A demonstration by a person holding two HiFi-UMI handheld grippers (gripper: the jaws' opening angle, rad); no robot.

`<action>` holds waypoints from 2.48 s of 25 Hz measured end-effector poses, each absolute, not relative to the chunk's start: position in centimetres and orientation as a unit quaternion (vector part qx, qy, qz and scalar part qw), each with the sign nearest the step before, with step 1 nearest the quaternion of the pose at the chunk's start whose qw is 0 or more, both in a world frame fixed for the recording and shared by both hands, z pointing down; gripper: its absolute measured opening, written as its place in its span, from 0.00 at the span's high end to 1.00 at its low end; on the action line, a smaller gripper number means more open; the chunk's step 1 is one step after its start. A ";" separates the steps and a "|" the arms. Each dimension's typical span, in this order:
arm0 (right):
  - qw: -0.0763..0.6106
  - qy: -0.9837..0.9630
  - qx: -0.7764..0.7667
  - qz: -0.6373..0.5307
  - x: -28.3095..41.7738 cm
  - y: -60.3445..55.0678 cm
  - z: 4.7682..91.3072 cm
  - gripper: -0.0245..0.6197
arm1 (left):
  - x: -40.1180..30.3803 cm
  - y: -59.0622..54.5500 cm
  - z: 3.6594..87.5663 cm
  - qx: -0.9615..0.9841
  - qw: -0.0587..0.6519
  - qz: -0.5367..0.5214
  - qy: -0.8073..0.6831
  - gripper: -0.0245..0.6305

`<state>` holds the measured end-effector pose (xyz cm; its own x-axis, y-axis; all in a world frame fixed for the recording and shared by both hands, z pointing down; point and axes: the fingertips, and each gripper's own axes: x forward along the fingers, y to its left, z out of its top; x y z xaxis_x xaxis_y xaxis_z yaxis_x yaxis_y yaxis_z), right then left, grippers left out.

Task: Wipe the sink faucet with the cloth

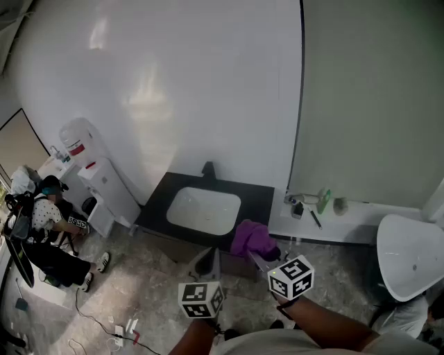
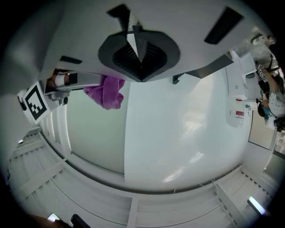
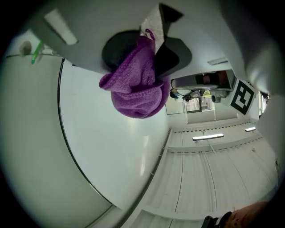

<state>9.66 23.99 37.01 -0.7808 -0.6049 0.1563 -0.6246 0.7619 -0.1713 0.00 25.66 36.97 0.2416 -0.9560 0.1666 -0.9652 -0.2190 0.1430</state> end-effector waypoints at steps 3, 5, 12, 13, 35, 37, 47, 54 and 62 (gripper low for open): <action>0.046 -0.937 0.328 0.107 9.5 23.5 37.2 0.86 | -0.2 25.1 37.3 0.780 0.109 0.021 -0.616 0.95; 0.046 -0.937 0.329 0.106 9.5 23.4 37.3 0.86 | -0.3 25.0 37.3 0.780 0.107 0.021 -0.616 0.95; 0.049 -0.937 0.329 0.103 9.0 23.3 37.1 0.86 | -0.8 24.6 37.4 0.781 0.112 0.021 -0.614 0.95; 0.050 -0.937 0.329 0.102 8.8 23.3 37.1 0.86 | -0.9 24.6 37.4 0.782 0.114 0.021 -0.613 0.95; 0.040 -0.929 0.349 0.113 0.2 18.5 38.6 0.86 | -10.3 21.3 38.4 0.801 0.124 0.022 -0.586 0.95; 0.043 -0.931 0.343 0.116 -0.4 16.1 39.3 0.86 | -10.8 19.2 38.8 0.799 0.129 0.023 -0.588 0.95; 0.058 -0.938 0.313 0.140 -1.5 -3.4 42.4 0.86 | -11.2 1.0 41.1 0.780 0.144 0.055 -0.607 0.95; 0.095 -0.941 0.289 0.151 -1.9 -13.0 45.3 0.86 | -10.3 -8.5 42.3 0.776 0.154 0.056 -0.609 0.95; 0.132 -0.932 0.291 0.172 -4.7 -21.7 49.4 0.86 | -12.2 -16.3 44.1 0.783 0.166 0.045 -0.598 0.95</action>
